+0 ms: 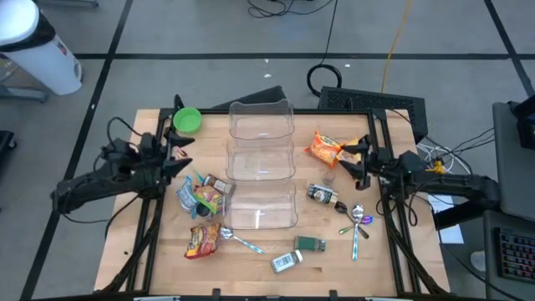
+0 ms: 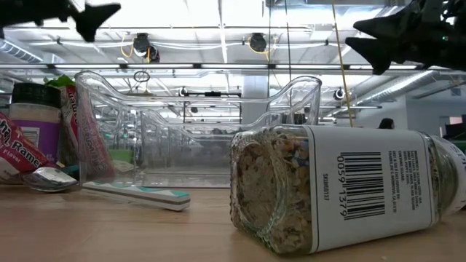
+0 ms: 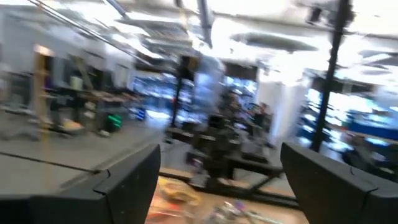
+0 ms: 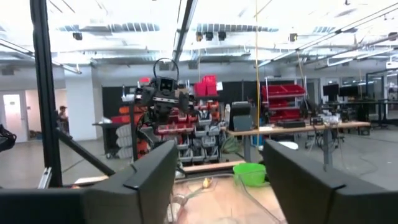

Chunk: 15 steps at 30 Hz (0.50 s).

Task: Pick & Place Food Item
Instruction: Put the green noodle pack into the bottom transparent bin

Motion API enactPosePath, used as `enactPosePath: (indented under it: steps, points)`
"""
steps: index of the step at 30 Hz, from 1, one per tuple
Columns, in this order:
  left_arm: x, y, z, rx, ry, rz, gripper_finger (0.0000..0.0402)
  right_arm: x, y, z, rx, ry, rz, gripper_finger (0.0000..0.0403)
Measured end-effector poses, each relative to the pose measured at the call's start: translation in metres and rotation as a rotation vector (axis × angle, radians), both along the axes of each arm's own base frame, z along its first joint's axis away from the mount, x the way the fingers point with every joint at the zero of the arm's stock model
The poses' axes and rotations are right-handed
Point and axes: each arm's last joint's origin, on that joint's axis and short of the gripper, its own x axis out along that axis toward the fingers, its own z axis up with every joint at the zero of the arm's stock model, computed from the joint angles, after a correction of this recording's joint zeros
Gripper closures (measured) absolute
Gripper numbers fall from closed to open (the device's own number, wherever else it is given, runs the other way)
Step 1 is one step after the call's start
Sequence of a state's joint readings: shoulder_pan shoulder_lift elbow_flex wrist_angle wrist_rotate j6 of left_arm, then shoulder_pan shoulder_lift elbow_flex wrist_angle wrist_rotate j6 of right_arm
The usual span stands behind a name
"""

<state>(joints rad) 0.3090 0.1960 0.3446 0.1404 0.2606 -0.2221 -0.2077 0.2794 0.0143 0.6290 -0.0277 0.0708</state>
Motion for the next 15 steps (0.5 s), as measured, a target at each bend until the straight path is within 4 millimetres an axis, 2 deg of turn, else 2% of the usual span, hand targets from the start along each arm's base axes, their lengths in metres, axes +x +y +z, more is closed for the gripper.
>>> enactPosePath:
  steps: [3, 6, 10, 15]
  points:
    - [0.008, -0.002, 0.018, -0.003, 0.063, -0.094, 0.0059, 0.005, -0.001, -0.001, 0.002, 0.013, 0.001, 0.0131]
    - [0.022, -0.004, 0.026, -0.044, 0.210, -0.148, 0.0071, 0.010, -0.002, -0.003, 0.005, 0.028, 0.002, 0.0116]
    - [0.044, -0.006, 0.028, -0.109, 0.465, -0.146, 0.0097, 0.016, -0.003, -0.004, 0.018, 0.024, 0.008, 0.0108]
    - [0.069, -0.011, 0.027, -0.115, 0.761, -0.057, 0.0128, 0.023, -0.004, -0.009, 0.019, 0.083, 0.036, 0.0111]
